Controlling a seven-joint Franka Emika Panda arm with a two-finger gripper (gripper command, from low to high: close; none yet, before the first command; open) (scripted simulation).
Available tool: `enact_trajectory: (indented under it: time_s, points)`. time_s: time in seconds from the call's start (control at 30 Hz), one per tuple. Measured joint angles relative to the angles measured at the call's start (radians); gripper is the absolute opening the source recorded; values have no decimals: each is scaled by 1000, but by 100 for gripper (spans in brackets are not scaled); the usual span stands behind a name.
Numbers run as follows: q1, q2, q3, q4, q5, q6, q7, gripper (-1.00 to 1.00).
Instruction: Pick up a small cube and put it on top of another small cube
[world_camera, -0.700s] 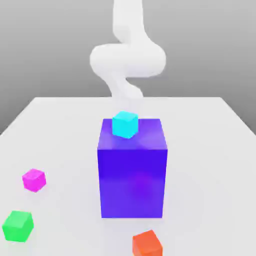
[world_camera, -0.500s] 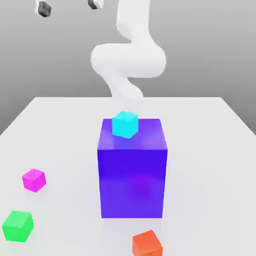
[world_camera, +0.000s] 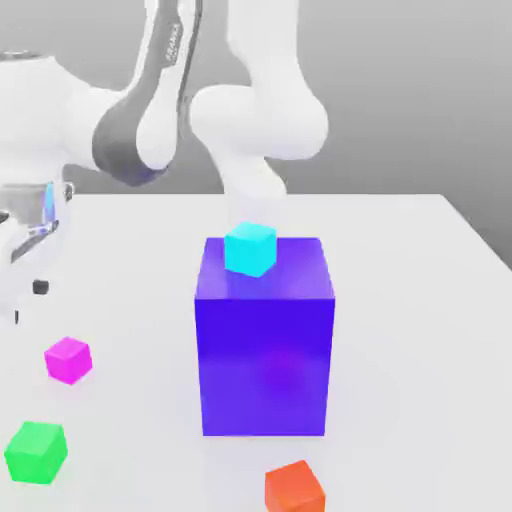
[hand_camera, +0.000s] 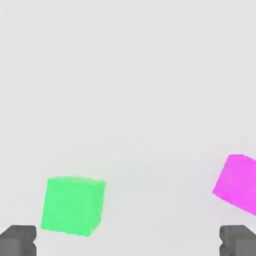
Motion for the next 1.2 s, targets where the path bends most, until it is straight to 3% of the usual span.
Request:
enact_trajectory:
  time_s: [0.07, 0.27, 0.3, 0.53, 0.77, 1.1, 1.2]
  points:
    - [-39, 67, -16, -33, 44, 42, 49, 0]
    - [-101, 282, 66, -11, 171, 208, -6, 0]
    - [-117, 318, 84, -4, 181, 237, -14, -100]
    - [-125, 326, 92, -2, 182, 246, -15, -100]
    - [-79, 118, 29, -31, 65, 66, 57, -100]
    - [12, 196, 181, 305, 12, -190, -273, -100]
    - [26, 275, 197, 351, -2, -158, -309, -100]
